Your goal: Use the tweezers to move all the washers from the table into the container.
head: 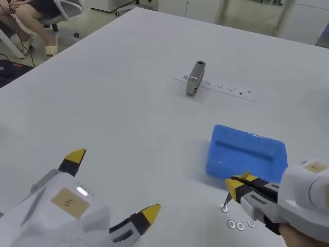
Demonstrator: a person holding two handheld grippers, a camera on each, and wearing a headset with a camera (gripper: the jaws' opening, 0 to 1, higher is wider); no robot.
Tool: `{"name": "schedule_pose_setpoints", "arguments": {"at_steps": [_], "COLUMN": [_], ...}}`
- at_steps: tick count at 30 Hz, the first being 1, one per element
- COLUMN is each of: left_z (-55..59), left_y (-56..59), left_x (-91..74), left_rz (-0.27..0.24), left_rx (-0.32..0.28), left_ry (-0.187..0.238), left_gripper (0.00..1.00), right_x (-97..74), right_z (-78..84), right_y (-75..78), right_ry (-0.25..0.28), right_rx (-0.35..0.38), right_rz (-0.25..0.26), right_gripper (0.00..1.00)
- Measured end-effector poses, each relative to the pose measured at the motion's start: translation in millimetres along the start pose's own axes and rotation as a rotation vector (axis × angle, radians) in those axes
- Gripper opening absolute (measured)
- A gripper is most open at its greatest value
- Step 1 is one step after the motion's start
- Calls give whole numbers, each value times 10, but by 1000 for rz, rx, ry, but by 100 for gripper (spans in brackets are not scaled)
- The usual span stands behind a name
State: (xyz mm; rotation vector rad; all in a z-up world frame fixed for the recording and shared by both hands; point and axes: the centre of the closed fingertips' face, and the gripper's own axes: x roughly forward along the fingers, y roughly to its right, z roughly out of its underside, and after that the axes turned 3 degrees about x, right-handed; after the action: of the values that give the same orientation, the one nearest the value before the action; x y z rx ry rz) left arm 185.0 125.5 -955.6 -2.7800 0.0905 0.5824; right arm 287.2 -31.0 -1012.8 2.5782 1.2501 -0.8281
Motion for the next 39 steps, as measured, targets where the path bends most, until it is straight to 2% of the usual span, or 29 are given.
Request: {"name": "schedule_pose_setpoints", "arguments": {"at_steps": [1,2,10,29,32,36,39], "left_z": [2,3,14,25,29,31,34], "left_y": [1,2,0,-13,-15,-17,-5], "left_x": [1,1,5,1,2,2,5], "left_rz": [0,1,-2,-7,-8,-9,-3], "left_rx": [1,1,5,10,11,11,12], "left_ry": [-1,-2,-6,-13,-15,-15,-17], "left_gripper": [90,90,90,89,88,88,89], "right_x": [8,-7,-61,-121,-86,-70,-50], "right_z": [25,9,60,75,117,98,93], "right_y": [3,4,15,2,-1,-12,-21], "right_ry": [-8,13,-13,-28,-42,-60,-75], "right_rx": [2,7,8,5,-3,-6,-37], "right_rz": [-1,-1,-1,-2,-5,-15,-14], "right_gripper": [3,3,3,3,2,2,1]}}
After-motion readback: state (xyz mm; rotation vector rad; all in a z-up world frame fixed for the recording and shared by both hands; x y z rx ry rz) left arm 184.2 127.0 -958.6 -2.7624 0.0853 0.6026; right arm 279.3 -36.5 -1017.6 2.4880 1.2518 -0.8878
